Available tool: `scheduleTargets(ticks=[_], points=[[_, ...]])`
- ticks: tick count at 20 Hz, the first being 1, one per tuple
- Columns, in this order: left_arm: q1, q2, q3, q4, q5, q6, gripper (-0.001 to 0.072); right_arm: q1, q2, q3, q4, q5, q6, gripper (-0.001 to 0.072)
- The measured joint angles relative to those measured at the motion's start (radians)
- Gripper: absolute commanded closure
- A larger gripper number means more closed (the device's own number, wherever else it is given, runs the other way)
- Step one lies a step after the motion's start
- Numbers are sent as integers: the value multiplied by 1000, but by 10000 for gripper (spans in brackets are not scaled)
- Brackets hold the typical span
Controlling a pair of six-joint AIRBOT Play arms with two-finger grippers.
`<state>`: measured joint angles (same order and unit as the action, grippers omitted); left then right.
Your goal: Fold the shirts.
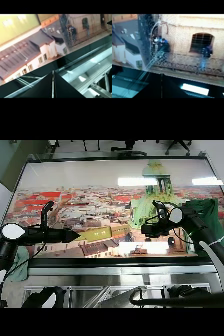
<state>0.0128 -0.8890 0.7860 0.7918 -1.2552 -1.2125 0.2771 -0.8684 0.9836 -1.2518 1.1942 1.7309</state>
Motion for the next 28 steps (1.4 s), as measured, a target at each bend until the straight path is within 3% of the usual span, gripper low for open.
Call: scheduleTargets(ticks=[6,10,11,12,16,19,28], points=[[6,0,8,0,-23,-20,695,0,0,0,0,-1,0,692],[52,10,99,144,-127,-124,684,0,0,0,0,-1,0,692],[68,20,130,235,-155,-162,382,0,0,0,0,-1,0,692],[85,31,154,323,-179,-191,2,0,0,0,0,-1,0,692],[195,93,188,716,-223,-304,15,0,0,0,0,-1,0,692],[301,113,127,871,-158,-337,15,0,-2,0,0,-1,0,692],[664,-144,31,986,134,-305,16,0,-6,0,0,-1,0,692]])
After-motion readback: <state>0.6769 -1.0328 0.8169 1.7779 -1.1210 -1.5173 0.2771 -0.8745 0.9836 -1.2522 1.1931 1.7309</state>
